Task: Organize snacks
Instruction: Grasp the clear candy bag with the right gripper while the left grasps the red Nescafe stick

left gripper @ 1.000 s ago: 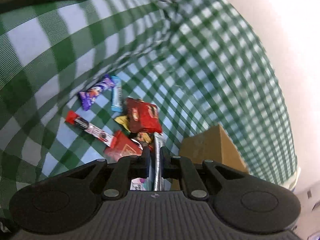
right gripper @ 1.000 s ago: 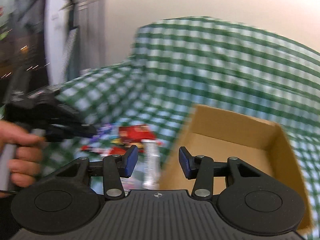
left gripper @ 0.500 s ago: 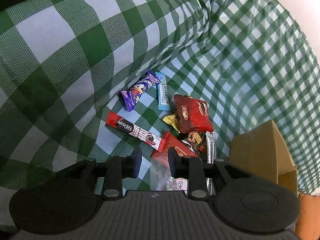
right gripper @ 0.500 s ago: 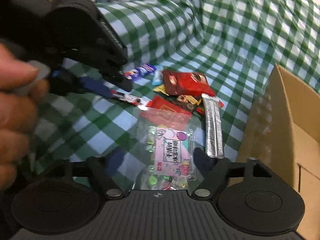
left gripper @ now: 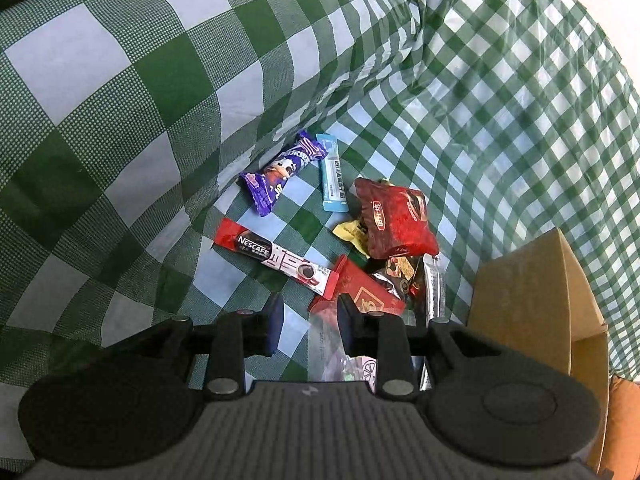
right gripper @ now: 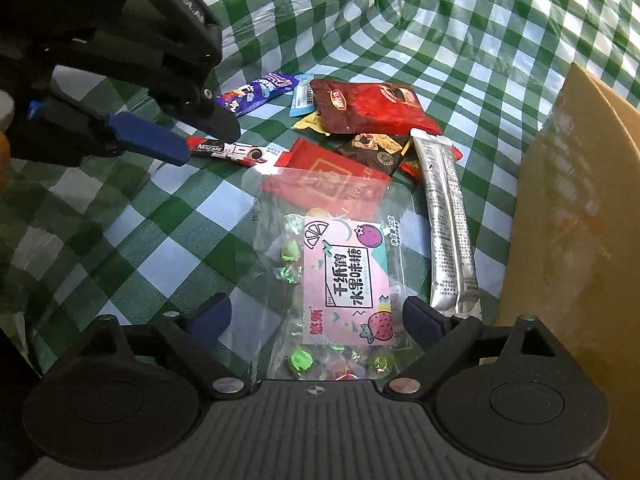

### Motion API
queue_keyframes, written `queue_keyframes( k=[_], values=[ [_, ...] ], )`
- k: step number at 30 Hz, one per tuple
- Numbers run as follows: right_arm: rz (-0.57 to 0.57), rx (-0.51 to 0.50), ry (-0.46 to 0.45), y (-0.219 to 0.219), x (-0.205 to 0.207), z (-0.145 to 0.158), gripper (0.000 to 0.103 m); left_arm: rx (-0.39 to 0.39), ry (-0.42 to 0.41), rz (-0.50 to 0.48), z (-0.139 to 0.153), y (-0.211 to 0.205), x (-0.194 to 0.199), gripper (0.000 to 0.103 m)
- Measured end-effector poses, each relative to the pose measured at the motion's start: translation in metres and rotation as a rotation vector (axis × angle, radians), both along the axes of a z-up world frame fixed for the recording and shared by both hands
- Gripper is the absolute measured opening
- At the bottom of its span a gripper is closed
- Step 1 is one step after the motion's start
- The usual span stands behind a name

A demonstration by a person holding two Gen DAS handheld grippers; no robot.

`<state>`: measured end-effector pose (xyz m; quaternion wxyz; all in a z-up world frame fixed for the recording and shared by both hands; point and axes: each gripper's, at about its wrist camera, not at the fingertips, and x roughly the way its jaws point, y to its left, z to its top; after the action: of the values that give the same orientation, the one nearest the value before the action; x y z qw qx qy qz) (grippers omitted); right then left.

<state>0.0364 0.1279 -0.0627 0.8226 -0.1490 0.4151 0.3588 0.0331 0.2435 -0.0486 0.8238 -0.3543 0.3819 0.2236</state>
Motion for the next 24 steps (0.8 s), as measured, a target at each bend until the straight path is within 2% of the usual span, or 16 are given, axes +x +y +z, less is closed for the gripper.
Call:
queue_keyframes(
  k=[4,7,8,9,10,11,12,16,17,19,21,22,24],
  values=[
    [-0.004,-0.002,-0.005,-0.002,-0.008,0.007,0.093,-0.002,-0.001,0.001,0.000,-0.001,0.000,0.032],
    [0.004,0.013,-0.021,-0.006,-0.005,0.003,0.081,-0.002,-0.001,0.003,0.000,0.000,0.000,0.032],
    [0.019,0.031,-0.033,-0.008,-0.003,0.001,0.066,-0.004,-0.002,0.007,0.000,-0.001,0.000,0.032],
    [0.035,0.046,-0.050,-0.009,0.001,-0.001,0.045,-0.008,-0.005,0.011,0.001,0.000,-0.001,0.032],
    [0.048,0.055,-0.070,-0.008,-0.003,0.003,0.034,-0.010,-0.009,0.016,0.001,0.000,-0.002,0.032],
    [0.058,0.056,-0.089,-0.008,-0.007,0.007,0.007,-0.013,-0.015,0.020,0.001,0.001,-0.002,0.032],
    [0.056,0.052,-0.095,-0.008,-0.007,0.008,0.000,-0.018,-0.020,0.025,0.001,0.000,-0.003,0.032],
    [0.001,0.051,-0.068,-0.015,-0.004,0.013,0.000,-0.049,-0.063,0.057,0.001,0.002,-0.007,0.032],
    [-0.011,0.042,-0.076,-0.015,-0.006,0.015,0.001,-0.064,-0.070,0.070,0.000,0.003,-0.008,0.032],
    [-0.032,0.014,-0.091,-0.014,-0.007,0.016,0.015,-0.117,-0.076,0.100,-0.003,0.006,-0.008,0.035],
    [-0.055,0.004,-0.103,-0.015,-0.006,0.016,0.091,-0.173,-0.075,0.140,-0.007,0.012,-0.006,0.045],
    [-0.063,0.016,-0.096,-0.016,-0.004,0.017,0.098,-0.189,-0.070,0.162,-0.009,0.015,-0.005,0.052],
    [-0.057,0.024,-0.046,-0.014,-0.001,0.017,0.097,-0.206,-0.047,0.204,-0.014,0.021,0.001,0.056]
  ],
)
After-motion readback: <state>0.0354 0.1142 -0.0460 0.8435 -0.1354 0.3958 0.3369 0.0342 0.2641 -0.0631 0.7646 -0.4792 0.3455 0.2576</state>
